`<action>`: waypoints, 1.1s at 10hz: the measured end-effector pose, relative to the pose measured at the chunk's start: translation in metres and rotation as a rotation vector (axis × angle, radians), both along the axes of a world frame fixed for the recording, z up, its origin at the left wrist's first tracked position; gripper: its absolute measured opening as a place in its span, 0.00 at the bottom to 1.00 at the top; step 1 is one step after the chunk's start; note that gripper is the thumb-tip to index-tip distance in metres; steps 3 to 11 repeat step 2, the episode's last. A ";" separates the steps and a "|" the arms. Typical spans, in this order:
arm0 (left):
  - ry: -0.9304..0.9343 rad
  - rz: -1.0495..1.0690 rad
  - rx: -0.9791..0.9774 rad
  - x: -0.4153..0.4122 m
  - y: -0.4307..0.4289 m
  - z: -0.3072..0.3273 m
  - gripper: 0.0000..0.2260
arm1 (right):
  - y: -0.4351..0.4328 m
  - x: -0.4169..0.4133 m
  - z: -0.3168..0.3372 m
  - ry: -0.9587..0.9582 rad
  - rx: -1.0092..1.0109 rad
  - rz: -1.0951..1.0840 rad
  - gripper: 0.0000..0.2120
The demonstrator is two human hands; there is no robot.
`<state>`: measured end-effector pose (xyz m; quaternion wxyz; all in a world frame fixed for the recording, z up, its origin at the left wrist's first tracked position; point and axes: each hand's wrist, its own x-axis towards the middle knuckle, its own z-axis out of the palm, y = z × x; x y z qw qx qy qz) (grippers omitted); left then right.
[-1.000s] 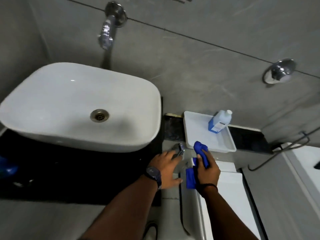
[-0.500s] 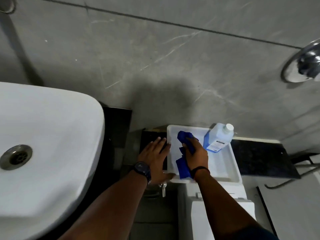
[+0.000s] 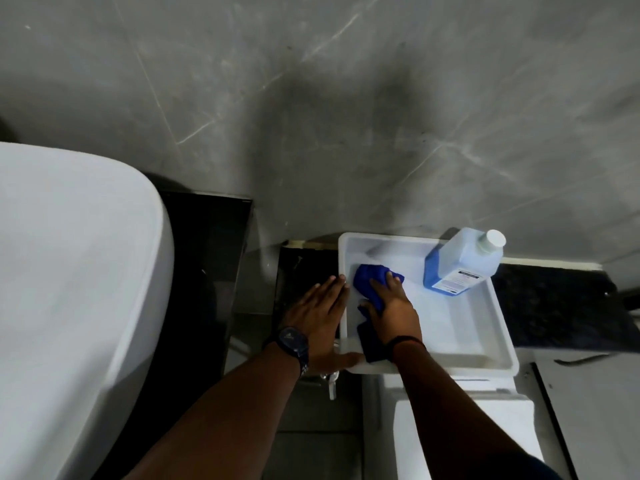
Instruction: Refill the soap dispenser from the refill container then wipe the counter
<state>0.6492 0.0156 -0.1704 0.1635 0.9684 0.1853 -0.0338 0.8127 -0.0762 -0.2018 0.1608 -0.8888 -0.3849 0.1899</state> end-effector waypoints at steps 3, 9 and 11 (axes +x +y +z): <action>0.016 0.012 -0.002 0.000 0.006 0.024 0.49 | 0.000 -0.010 0.032 -0.039 0.142 -0.083 0.30; 0.016 0.012 -0.002 0.000 0.006 0.024 0.49 | 0.000 -0.010 0.032 -0.039 0.142 -0.083 0.30; 0.016 0.012 -0.002 0.000 0.006 0.024 0.49 | 0.000 -0.010 0.032 -0.039 0.142 -0.083 0.30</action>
